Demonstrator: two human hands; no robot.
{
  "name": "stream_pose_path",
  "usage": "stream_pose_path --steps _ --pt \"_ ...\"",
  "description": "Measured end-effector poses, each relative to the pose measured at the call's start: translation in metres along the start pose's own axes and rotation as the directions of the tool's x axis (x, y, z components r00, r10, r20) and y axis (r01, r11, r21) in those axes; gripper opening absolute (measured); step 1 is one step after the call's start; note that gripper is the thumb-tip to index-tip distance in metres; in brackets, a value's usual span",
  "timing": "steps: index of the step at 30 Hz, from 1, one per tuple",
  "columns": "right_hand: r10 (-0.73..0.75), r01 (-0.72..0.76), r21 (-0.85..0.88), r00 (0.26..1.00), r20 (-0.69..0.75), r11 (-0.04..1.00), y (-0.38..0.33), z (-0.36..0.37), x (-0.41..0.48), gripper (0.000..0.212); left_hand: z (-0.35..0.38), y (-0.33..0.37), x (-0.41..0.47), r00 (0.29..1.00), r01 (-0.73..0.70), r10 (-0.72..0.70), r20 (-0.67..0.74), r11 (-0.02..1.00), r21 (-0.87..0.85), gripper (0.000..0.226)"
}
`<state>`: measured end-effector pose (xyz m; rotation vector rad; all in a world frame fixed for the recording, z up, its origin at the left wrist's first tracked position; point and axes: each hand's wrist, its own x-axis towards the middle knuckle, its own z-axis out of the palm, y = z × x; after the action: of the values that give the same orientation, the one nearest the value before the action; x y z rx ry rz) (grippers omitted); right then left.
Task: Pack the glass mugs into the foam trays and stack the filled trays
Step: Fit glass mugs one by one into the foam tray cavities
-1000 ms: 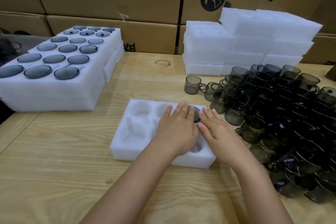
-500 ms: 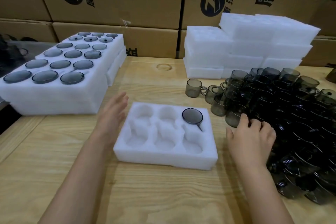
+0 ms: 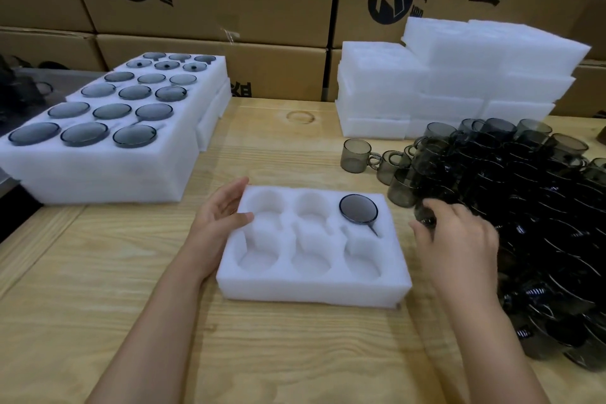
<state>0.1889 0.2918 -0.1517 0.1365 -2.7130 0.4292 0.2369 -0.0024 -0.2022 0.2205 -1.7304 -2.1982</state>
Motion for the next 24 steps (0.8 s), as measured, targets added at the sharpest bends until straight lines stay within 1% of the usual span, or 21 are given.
stream_pose_path --steps 3,5,6,8,10,12,14,17,19,22,23,24 --pt "-0.105 0.114 0.237 0.993 -0.048 0.965 -0.017 -0.012 0.001 0.037 -0.002 -0.002 0.002 0.999 -0.002 0.001 0.054 1.0 0.004 0.065" --pt "-0.235 0.233 0.39 0.971 -0.043 0.891 -0.032 -0.019 0.006 0.041 -0.003 -0.003 0.003 0.996 -0.004 0.002 0.087 1.0 0.02 0.057" --pt "-0.312 0.29 0.424 0.95 -0.019 0.858 -0.04 -0.022 0.01 0.043 -0.002 -0.004 0.003 0.995 -0.006 0.003 0.096 1.0 0.028 0.054" --pt "-0.483 0.41 0.437 0.873 0.065 0.8 -0.057 -0.025 0.016 0.05 -0.002 -0.005 0.003 0.996 -0.033 0.028 0.089 0.998 0.061 0.054" --pt "-0.633 0.519 0.46 0.763 0.132 0.721 -0.074 -0.026 0.021 0.053 -0.003 -0.006 0.002 0.995 -0.085 0.076 0.064 0.986 0.145 0.062" --pt "-0.724 0.579 0.501 0.672 0.154 0.643 -0.089 -0.025 0.023 0.052 -0.003 -0.004 0.001 0.988 -0.138 0.12 0.093 0.965 0.224 0.064" --pt "-0.769 0.599 0.536 0.618 0.163 0.594 -0.104 -0.022 0.023 0.051 0.0 -0.003 0.0 0.975 -0.186 0.14 0.172 0.938 0.293 0.066" --pt "-0.809 0.591 0.599 0.559 0.18 0.541 -0.121 -0.013 0.019 0.048 0.005 -0.002 -0.001 0.963 -0.224 0.142 0.231 0.897 0.381 0.071" --pt "-0.824 0.591 0.61 0.53 0.199 0.527 -0.128 -0.007 0.017 0.048 0.005 -0.001 -0.001 0.961 -0.217 0.136 0.241 0.911 0.351 0.071" --pt "-0.822 0.559 0.647 0.535 0.195 0.518 -0.128 -0.005 0.018 0.049 0.003 0.001 -0.001 0.968 -0.174 0.123 0.217 0.957 0.233 0.061" --pt "-0.818 0.542 0.667 0.545 0.184 0.511 -0.127 -0.005 0.018 0.05 0.003 0.001 -0.001 0.968 -0.176 0.131 0.212 0.962 0.208 0.062" --pt "-0.804 0.512 0.696 0.572 0.162 0.504 -0.126 -0.004 0.019 0.052 0.004 0.001 0.0 0.968 -0.182 0.141 0.21 0.963 0.196 0.065"
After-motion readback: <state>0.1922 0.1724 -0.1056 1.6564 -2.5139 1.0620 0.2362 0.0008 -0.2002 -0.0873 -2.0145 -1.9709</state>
